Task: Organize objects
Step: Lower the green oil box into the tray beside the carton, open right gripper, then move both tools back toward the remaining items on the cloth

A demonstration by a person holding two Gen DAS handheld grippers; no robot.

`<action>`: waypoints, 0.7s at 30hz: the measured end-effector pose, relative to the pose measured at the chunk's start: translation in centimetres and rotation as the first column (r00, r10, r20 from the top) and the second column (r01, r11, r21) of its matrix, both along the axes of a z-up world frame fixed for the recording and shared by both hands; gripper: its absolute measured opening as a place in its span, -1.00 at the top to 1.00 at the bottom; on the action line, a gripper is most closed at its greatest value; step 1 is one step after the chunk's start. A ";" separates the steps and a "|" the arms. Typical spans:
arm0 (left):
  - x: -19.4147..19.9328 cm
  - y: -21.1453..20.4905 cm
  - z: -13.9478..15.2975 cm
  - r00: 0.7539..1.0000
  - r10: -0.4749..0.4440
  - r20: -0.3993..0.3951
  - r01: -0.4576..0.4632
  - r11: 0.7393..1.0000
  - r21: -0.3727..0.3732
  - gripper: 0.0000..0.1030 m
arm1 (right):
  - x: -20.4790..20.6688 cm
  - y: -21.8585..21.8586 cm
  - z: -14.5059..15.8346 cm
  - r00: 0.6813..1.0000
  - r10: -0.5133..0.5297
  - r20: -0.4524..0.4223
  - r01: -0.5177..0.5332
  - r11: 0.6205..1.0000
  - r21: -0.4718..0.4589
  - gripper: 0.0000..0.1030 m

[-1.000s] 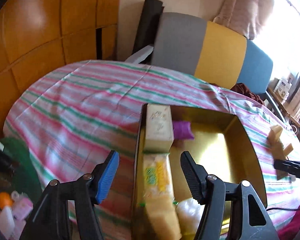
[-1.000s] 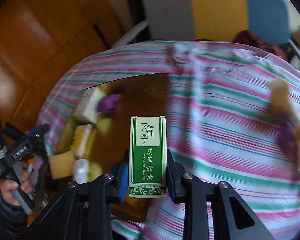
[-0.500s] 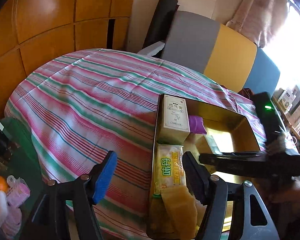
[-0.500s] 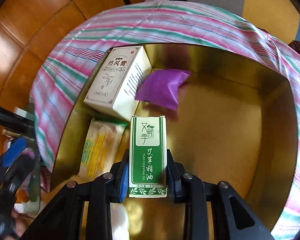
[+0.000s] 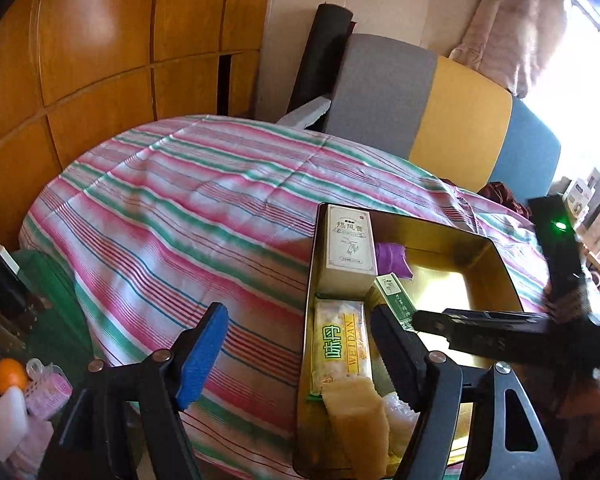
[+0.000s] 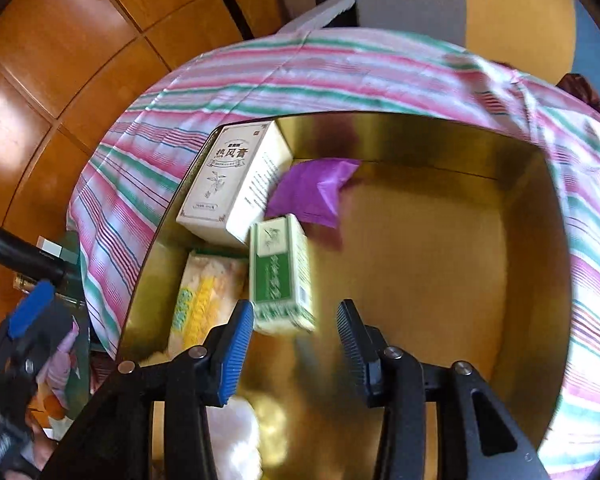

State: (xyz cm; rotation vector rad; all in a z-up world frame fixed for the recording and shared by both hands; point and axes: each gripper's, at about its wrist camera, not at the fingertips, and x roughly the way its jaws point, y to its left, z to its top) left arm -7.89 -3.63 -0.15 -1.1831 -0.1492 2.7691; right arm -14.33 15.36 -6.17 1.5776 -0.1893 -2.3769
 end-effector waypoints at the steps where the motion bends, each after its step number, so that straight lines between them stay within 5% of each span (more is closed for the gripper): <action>1: 0.2 0.2 0.2 1.000 -0.003 -0.010 0.002 1.000 -0.011 -0.45 | 0.7 0.3 0.4 1.000 0.001 -0.018 0.000 1.000 0.018 0.15; 9: 1.8 2.3 1.4 0.995 -0.053 -0.084 0.045 0.995 -0.086 -0.49 | 5.1 2.7 2.1 0.991 -0.019 -0.131 0.034 0.993 0.112 0.14; 21: 2.6 5.7 1.3 0.991 -0.119 -0.059 0.113 0.988 -0.107 -0.57 | 8.6 11.3 4.0 0.968 -0.161 -0.194 0.186 0.975 0.119 0.13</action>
